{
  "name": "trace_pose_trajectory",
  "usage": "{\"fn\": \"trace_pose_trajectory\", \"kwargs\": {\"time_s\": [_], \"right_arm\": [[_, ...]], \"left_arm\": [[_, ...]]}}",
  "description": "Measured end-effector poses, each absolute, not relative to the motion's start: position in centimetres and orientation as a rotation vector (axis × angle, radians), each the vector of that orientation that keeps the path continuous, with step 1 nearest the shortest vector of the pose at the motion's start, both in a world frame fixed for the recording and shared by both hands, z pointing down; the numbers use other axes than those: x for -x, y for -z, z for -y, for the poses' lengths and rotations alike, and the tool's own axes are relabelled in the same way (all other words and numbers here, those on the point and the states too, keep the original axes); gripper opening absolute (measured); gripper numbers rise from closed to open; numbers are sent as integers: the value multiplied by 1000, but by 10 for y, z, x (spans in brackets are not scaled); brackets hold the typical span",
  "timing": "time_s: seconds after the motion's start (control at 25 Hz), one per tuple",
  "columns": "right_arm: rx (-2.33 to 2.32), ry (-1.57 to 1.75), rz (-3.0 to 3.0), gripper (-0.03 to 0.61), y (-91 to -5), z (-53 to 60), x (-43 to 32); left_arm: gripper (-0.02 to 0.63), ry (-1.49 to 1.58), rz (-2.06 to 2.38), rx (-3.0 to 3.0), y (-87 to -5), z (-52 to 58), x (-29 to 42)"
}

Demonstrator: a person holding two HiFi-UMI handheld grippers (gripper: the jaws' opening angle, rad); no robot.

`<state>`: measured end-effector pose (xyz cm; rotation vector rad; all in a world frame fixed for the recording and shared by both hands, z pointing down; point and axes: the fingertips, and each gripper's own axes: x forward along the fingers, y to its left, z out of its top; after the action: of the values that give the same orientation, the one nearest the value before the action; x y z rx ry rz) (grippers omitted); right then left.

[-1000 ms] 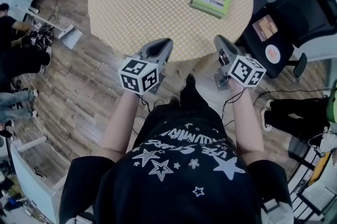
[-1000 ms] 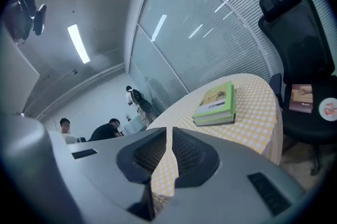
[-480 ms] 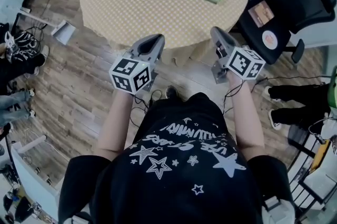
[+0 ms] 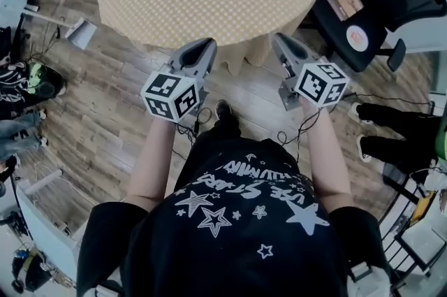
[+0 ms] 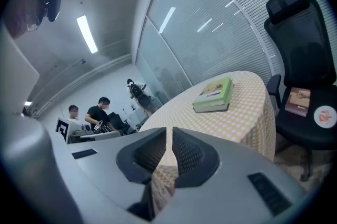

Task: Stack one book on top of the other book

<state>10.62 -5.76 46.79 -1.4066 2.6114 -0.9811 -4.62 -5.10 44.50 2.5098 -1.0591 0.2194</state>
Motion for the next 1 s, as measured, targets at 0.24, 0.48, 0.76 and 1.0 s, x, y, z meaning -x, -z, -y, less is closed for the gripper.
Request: {"fn": "trace_pose_trajectory", "kwargs": {"time_s": [0.24,0.48,0.76,1.0], "right_arm": [[1349,951,-2630,51,-462,7,-135],[1299,925,-2651,51,-454,-42,-160],[1261,846,-2684,49,-436,-92,-179],[1279,807,-2690,43,-431,-138,-198]], "left_arm": [[26,-208,1127,-2517,-436,0,22],[26,-178,1186,-2533,-424,-47,-2],[26,-150,1229,-2551,-409,-104,-29],[26,-132,1299,-2562,-401,-148,-39]]}}
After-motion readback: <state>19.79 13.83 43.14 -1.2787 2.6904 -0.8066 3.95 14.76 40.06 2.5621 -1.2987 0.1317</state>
